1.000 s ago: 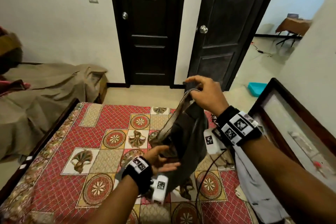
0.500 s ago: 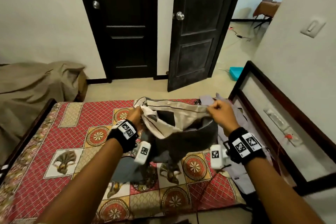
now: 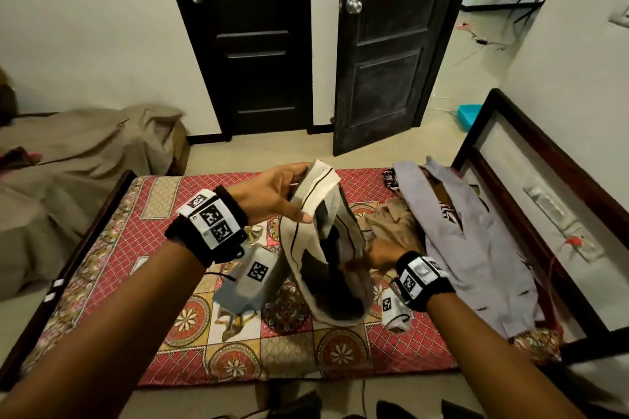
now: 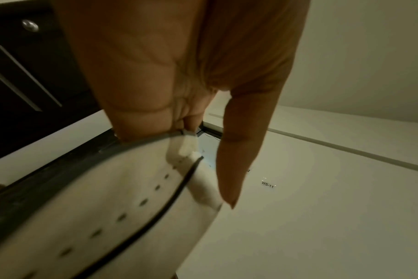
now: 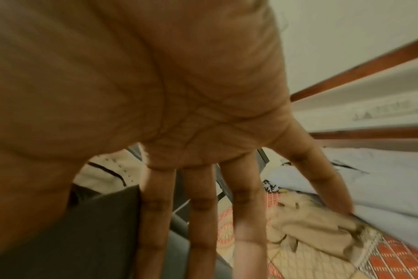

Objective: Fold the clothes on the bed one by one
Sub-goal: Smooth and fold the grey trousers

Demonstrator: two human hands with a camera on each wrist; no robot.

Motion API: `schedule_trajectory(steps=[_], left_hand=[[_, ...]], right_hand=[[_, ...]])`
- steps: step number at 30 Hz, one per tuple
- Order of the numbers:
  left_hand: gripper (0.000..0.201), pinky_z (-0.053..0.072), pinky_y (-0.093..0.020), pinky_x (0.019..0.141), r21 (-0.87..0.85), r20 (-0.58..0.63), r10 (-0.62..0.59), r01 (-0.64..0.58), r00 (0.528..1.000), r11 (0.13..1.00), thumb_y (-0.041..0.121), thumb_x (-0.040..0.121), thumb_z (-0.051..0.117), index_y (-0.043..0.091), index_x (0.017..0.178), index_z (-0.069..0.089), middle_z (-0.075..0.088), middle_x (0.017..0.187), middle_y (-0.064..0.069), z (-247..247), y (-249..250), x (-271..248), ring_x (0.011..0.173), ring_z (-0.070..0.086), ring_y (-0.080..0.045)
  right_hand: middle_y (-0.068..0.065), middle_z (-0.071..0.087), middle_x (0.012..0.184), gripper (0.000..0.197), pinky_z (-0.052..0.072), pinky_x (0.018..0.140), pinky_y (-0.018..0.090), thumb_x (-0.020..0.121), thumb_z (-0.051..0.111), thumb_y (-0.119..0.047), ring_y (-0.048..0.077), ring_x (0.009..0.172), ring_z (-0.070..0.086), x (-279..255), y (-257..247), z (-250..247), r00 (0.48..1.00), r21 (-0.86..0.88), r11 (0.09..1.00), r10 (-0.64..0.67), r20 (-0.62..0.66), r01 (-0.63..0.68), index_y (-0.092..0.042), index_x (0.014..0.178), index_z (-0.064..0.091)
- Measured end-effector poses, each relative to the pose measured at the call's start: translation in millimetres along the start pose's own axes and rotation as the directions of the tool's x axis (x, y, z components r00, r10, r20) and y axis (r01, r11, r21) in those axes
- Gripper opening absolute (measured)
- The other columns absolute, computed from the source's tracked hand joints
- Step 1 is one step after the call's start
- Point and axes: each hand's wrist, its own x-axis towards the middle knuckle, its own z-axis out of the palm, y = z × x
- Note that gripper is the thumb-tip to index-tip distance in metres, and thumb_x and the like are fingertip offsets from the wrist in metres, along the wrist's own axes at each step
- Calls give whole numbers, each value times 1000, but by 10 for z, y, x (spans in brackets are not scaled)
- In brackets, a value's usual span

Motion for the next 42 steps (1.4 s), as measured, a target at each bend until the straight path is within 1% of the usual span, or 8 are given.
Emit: schedule_trajectory(steps=[7, 15, 20, 25, 29, 36, 39, 42], left_hand=[[74, 51, -40, 101, 441, -337, 157, 8, 928, 898, -5, 76, 77, 22, 140, 52, 63, 129, 3, -129, 10, -169, 119, 60, -15], [26, 51, -24, 60, 413, -860, 159, 477, 485, 776, -3, 70, 74, 13, 90, 80, 62, 50, 20, -1575, -236, -593, 56, 61, -9], [10, 45, -25, 65, 469, -868, 241, 557, 434, 685, 13, 74, 80, 15, 80, 73, 68, 71, -6, -2243, 510, -697, 70, 65, -22], [22, 48, -22, 36, 327, -862, 82, 424, 501, 845, -2, 87, 66, 8, 69, 57, 57, 56, -9, -2783, 1351, -823, 42, 56, -18], [42, 38, -13, 33, 157, -804, -11, 229, 594, 961, 0, 93, 42, 12, 58, 62, 48, 53, -6, -3154, 1676, -886, 31, 48, -10], [16, 37, -16, 37, 177, -873, 55, 210, 485, 961, 4, 84, 52, 9, 82, 68, 44, 63, -5, -3683, 1810, -557, 34, 55, -15], [15, 35, -16, 35, 210, -918, 133, 172, 373, 963, -3, 84, 53, 6, 89, 65, 58, 75, -10, -3933, 1783, -307, 35, 60, -16], [36, 32, -13, 29, 183, -884, 113, 115, 455, 976, -9, 94, 35, 17, 91, 60, 51, 79, -11, -4264, 1787, 17, 38, 57, -17]], right_hand=[[13, 71, 99, 27, 59, 78, 47, 82, 80, -11, 33, 88, 70, 180, -287, 171, 972, -75, 982, -183, -144, 174, -5, 104, 68], [10, 68, 97, 22, 51, 74, 32, 83, 70, -1, 29, 88, 64, -206, -616, -1206, 904, -273, 955, -216, -368, 117, -19, 93, 63], [11, 71, 90, 28, 60, 53, 38, 85, 61, 7, 17, 55, 67, -408, -1710, -2130, 803, -128, 940, -338, -492, 317, -20, 90, 68], [11, 66, 97, 32, 64, 67, 46, 94, 49, 15, 27, 80, 73, -679, -2531, -2717, 721, 275, 708, -462, -517, 651, -12, 91, 66], [6, 68, 89, 32, 59, 60, 24, 91, 54, 14, 10, 73, 72, -556, -2863, -2949, 524, 163, 600, -496, -692, 783, -15, 86, 66], [8, 71, 94, 26, 50, 79, 22, 84, 52, -6, 14, 80, 65, -33, -3333, -3186, 131, -369, 740, -521, -844, 562, -16, 95, 74], [23, 63, 111, 31, 46, 92, 40, 85, 50, -3, 39, 103, 59, 324, -3561, -3319, 165, -577, 752, -643, -748, 318, -7, 110, 68], [28, 59, 121, 28, 47, 92, 49, 92, 51, -13, 47, 110, 58, 726, -3884, -3517, 310, -498, 855, -516, -798, 142, -8, 119, 58]])
